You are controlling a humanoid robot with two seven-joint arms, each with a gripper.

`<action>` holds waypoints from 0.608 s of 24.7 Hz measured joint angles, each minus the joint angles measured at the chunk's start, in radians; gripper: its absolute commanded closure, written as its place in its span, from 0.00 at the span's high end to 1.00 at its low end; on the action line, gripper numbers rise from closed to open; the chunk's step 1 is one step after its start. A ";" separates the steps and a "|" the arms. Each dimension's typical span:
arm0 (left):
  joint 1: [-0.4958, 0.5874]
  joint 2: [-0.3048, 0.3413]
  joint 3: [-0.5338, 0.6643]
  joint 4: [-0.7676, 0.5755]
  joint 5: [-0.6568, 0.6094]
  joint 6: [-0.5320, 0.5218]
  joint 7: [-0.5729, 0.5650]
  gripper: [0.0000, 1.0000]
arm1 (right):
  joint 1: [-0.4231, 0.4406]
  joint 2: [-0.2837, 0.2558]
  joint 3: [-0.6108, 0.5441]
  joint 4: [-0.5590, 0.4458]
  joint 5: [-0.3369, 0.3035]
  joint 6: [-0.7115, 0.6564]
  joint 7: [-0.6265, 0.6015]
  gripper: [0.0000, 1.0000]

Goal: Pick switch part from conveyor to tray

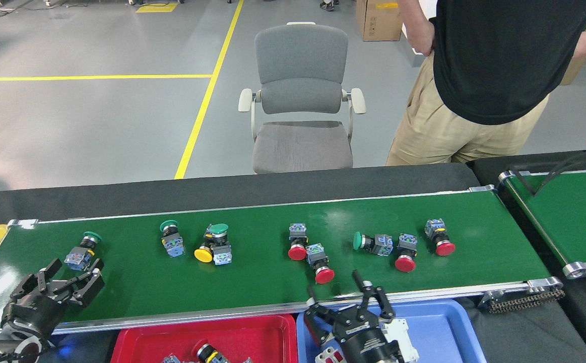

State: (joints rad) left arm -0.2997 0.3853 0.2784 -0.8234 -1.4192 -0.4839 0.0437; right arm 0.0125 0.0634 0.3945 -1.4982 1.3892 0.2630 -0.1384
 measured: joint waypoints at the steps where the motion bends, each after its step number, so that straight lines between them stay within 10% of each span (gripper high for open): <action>1: -0.005 0.000 0.000 0.019 0.000 0.016 0.006 1.00 | 0.003 0.002 -0.001 0.002 -0.001 0.011 -0.001 0.99; 6: -0.068 0.013 -0.011 0.144 -0.001 0.112 0.085 0.83 | 0.004 0.018 -0.003 0.029 -0.001 0.039 -0.005 0.99; 12: -0.099 0.014 -0.082 0.191 -0.001 0.164 0.167 0.25 | -0.062 0.026 0.000 0.074 0.004 0.106 0.037 0.99; 15: -0.097 0.014 -0.119 0.186 0.002 0.167 0.192 0.14 | -0.088 0.037 0.002 0.102 0.006 0.119 0.044 0.99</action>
State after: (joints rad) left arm -0.3968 0.3993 0.1598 -0.6375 -1.4168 -0.3170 0.2354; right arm -0.0750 0.1007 0.3968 -1.3963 1.3947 0.3820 -0.0945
